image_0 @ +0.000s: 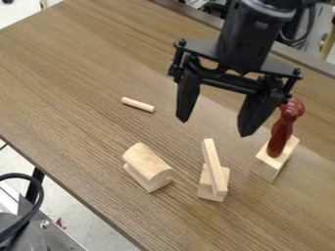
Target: Remove one maroon chess piece from the block and put on the table
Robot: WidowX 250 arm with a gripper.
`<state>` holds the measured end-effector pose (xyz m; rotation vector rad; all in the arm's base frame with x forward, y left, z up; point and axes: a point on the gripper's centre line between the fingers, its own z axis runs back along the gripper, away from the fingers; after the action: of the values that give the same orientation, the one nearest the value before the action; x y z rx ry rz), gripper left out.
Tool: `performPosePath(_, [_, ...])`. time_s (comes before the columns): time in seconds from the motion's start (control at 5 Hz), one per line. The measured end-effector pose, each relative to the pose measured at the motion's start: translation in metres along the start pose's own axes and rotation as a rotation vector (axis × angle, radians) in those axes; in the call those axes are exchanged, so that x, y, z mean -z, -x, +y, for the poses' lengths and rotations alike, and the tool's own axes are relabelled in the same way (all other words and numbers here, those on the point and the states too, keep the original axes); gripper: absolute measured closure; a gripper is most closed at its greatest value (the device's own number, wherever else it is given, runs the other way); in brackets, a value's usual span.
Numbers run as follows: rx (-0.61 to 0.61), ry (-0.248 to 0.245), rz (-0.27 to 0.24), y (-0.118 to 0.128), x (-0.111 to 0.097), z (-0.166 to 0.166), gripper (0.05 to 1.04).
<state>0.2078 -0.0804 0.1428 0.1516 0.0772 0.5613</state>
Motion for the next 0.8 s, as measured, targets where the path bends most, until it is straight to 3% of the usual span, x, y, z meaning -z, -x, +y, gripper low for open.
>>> performPosePath(0.2, [-0.002, -0.02, 0.015, 0.001, 0.006, 0.001, 0.083])
performPosePath(0.4, [-0.102, 0.014, 0.046, 0.001, 0.026, 0.018, 0.084])
performPosePath(0.6, [-0.174, 0.057, 0.054, -0.005, 0.033, 0.029, 0.084])
performPosePath(0.8, [-0.088, 0.062, 0.048, -0.01, 0.03, 0.028, 0.084])
